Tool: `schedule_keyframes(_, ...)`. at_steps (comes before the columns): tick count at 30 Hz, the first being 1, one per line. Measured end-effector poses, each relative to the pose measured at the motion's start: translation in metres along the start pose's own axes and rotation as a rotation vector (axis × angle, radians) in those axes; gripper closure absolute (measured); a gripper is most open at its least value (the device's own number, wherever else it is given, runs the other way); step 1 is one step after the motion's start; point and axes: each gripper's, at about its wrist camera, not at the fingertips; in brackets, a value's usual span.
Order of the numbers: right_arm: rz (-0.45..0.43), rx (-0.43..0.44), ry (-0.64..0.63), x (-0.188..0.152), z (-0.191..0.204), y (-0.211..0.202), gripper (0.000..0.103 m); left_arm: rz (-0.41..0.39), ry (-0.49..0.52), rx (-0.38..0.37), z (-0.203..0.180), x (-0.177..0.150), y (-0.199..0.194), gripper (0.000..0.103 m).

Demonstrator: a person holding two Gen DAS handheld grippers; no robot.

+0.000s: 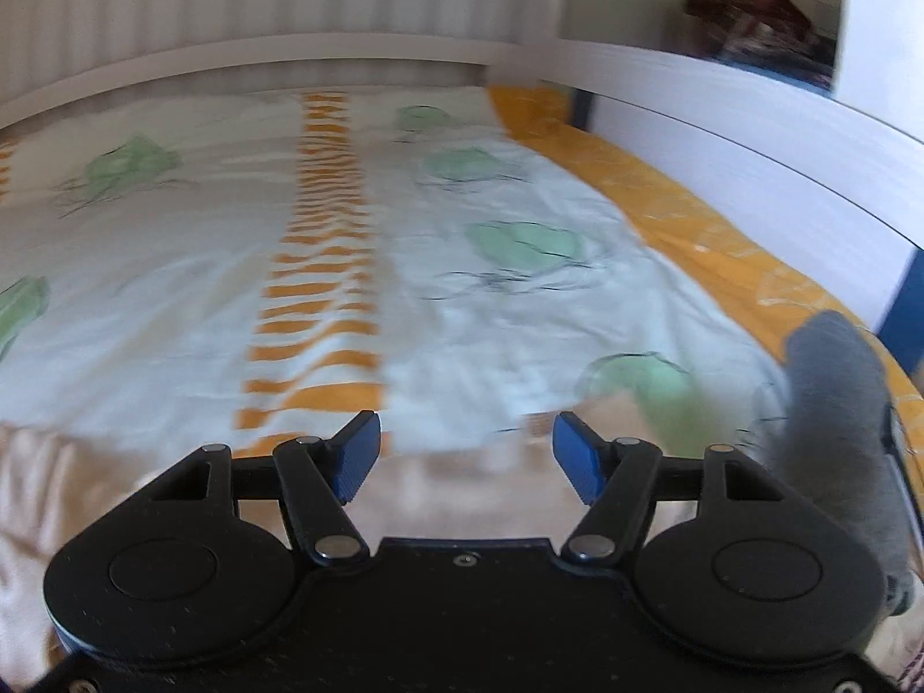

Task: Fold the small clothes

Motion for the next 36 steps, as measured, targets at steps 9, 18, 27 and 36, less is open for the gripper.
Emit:
schedule_keyframes(9, 0.038, -0.043, 0.035, -0.008, -0.057, 0.027, 0.011, 0.001, 0.0, 0.001, 0.001, 0.001, 0.002, 0.027)
schedule_keyframes(18, 0.132, 0.081, 0.154, -0.026, -0.064, 0.046, 0.099, 0.014, -0.002, -0.009, 0.003, 0.004, 0.001, 0.028)
schedule_keyframes(27, -0.06, 0.231, 0.257, -0.003, -0.071, -0.02, 0.086, 0.065, -0.022, -0.043, 0.017, 0.009, -0.009, 0.029)
schedule_keyframes(36, -0.031, 0.153, 0.197, -0.016, -0.09, 0.032, 0.01, 0.11, -0.034, -0.067, 0.037, -0.01, -0.016, 0.028)
Point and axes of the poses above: each gripper's, at about its wrist camera, not at the fingertips, and y roughly the way its jaws point, z to its left, x to its top, and after that the axes turned 7 degrees about -y, right-handed
